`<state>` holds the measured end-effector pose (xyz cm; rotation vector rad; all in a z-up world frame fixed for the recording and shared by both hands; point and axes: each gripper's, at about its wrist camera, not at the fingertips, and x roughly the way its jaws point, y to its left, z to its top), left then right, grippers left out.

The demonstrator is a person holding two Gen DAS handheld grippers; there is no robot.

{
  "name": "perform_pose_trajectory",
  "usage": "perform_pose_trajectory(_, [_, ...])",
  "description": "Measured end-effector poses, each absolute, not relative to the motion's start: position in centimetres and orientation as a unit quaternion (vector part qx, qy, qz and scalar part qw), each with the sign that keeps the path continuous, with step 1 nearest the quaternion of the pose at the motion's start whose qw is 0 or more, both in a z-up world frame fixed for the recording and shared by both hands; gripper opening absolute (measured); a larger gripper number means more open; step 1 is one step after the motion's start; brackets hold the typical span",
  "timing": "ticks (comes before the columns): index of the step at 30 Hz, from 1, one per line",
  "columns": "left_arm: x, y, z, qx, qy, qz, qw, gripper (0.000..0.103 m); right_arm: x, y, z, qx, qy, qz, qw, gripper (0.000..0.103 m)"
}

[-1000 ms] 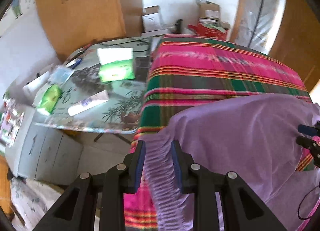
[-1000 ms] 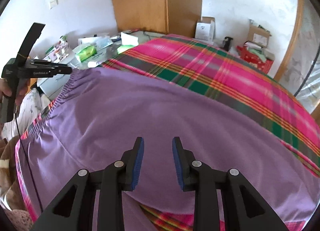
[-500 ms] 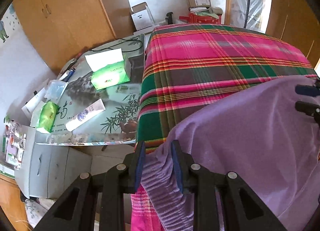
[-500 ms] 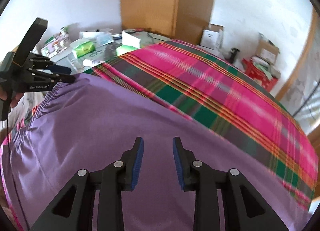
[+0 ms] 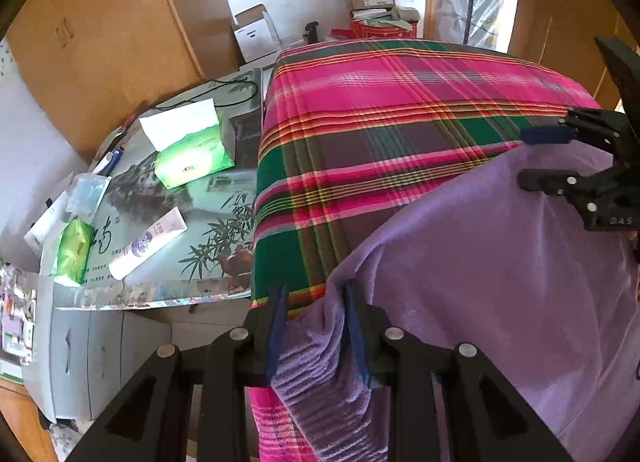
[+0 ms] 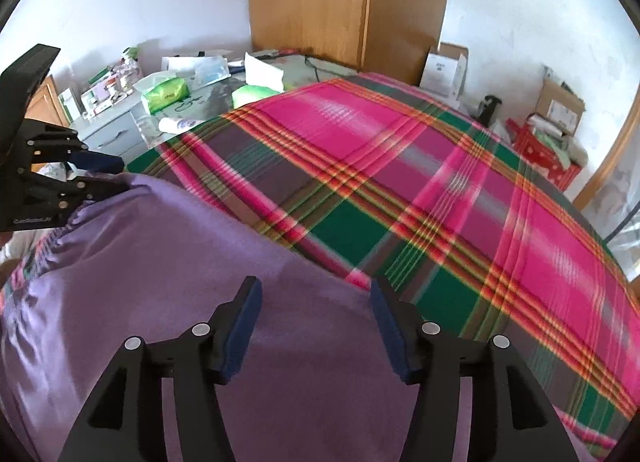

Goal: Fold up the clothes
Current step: 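Grasp the elastic waistband with the left gripper while the right gripper grasps the garment edge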

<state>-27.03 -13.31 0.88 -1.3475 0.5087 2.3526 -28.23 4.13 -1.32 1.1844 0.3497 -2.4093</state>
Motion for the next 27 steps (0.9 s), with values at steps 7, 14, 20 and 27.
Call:
perform_pose_trajectory(7, [-27.1,-13.5,0.5,-0.47,0.179,0.84,0.205,0.034,-29.0,4.7,-2.0,0.435,0.104,-0.865,0.227,0.069])
perform_pose_trajectory(14, [-27.4,-14.2,0.4,-0.469,0.158,0.842,0.216,0.035,-29.0,4.7,-2.0,0.439,0.1,-0.863,0.228,0.07])
perform_pose_trajectory(20, [-27.0,-14.0,0.6,-0.468,0.153,0.84,0.229,0.014,-28.9,4.8,-2.0,0.44,0.103,-0.862,0.228,0.068])
perform_pose_trajectory(27, [-26.5,-14.1,0.9,-0.456,0.156,0.848,0.222,0.006,-28.1,4.6,-1.7,0.439,0.109,-0.856,0.25,0.04])
